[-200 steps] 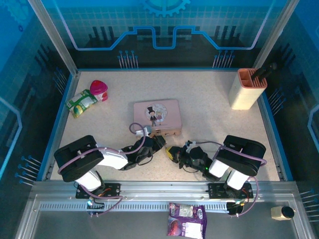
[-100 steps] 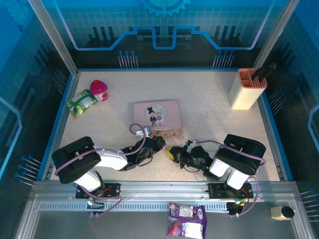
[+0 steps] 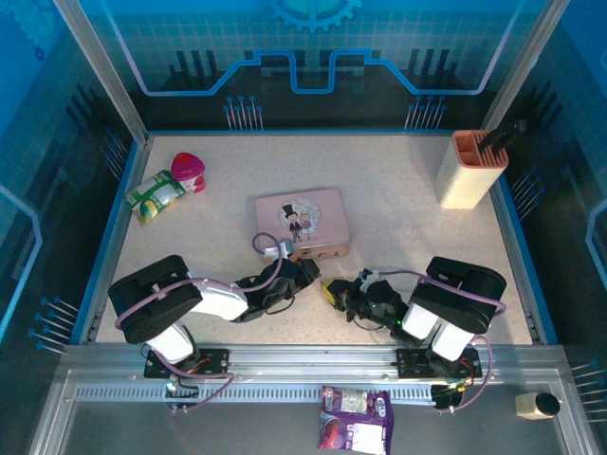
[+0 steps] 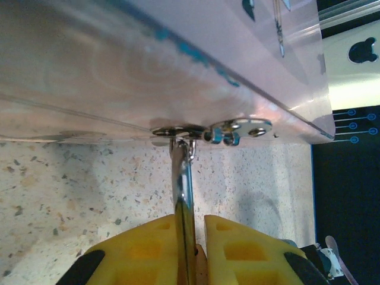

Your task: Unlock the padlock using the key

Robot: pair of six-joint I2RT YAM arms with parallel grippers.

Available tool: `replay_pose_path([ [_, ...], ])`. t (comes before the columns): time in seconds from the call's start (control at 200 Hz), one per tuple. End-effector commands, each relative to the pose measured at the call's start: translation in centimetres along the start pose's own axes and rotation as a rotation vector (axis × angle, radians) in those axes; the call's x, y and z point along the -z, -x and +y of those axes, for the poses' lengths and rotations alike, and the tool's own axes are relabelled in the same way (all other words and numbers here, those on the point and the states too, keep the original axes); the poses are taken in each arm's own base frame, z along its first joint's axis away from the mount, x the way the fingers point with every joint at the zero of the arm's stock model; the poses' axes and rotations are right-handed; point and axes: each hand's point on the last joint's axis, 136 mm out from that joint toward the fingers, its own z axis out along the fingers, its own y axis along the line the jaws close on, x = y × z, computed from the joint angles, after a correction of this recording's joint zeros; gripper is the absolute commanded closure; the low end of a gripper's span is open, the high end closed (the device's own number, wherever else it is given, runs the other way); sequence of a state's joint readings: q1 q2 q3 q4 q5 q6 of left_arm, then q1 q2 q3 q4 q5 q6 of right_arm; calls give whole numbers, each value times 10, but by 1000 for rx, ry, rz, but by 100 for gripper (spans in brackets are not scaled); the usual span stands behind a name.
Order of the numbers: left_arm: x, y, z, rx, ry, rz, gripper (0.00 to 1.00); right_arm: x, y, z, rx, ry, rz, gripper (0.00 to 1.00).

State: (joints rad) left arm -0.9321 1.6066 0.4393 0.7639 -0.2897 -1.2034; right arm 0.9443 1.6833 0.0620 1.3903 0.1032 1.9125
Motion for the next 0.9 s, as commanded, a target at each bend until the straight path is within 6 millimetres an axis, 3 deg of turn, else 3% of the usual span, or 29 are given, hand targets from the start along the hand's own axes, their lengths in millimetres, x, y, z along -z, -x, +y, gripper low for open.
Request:
replay_pose_path([
  [0.0,-3,14,-52,-14,-162,-39,97,3,8,0,-16,18,-51,100],
  [0.155,-9,16,-47,-24,-147,-49,97,1,3,12,-13,54,-43,100],
  [0.355,-13,11,-47,-13,-161,-30,97,2,5,7,-29,42,-54,100],
  [0.52,-7,2,-50,0,-185,5,97,1,9,19,-18,77,-60,100],
  [0.735,2,-12,-61,9,-217,49,97,-1,12,20,-17,77,-60,100],
  [0.891,6,-12,-63,13,-228,46,97,1,14,18,-17,71,-68,100],
])
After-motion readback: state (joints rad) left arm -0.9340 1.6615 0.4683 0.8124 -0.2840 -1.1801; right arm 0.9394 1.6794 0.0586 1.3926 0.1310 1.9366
